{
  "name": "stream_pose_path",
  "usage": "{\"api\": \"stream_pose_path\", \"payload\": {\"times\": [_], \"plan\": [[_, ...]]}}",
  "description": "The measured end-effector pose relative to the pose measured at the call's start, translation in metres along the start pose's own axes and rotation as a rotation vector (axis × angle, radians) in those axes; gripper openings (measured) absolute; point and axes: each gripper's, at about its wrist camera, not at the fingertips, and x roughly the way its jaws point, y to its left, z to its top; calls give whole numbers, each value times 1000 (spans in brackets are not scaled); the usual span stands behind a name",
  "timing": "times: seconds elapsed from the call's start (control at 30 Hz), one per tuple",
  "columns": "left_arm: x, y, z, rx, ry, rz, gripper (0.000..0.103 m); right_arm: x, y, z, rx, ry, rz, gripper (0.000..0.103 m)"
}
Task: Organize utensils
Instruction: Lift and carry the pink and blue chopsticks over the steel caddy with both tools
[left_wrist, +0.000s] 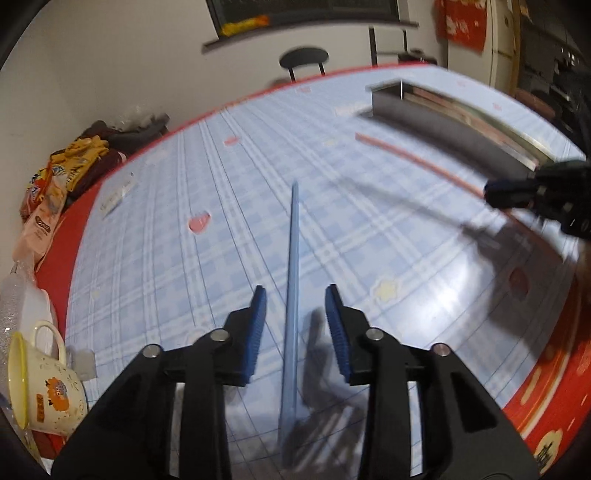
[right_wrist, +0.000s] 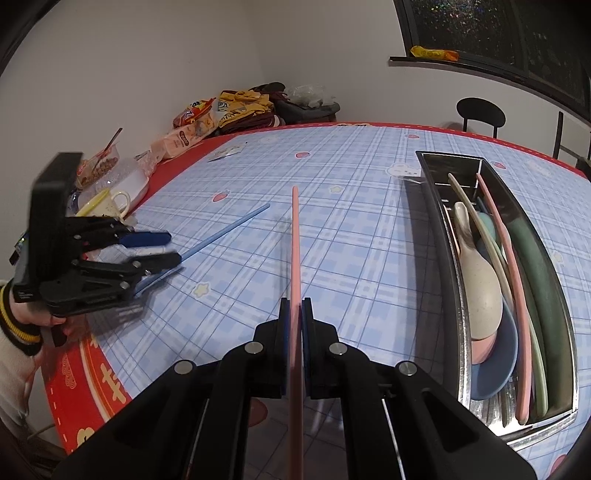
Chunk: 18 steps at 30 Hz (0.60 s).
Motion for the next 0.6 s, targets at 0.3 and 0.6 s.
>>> {"api": "stream_pose_path", "payload": {"times": [0.3,0.6], "plan": [[7,0,-1,-2,8,3,22,-1,-1,0,6,-1,12,6],[10,0,5,-67,14,-20,10,-3,-6,0,35,-8,34,6]]}}
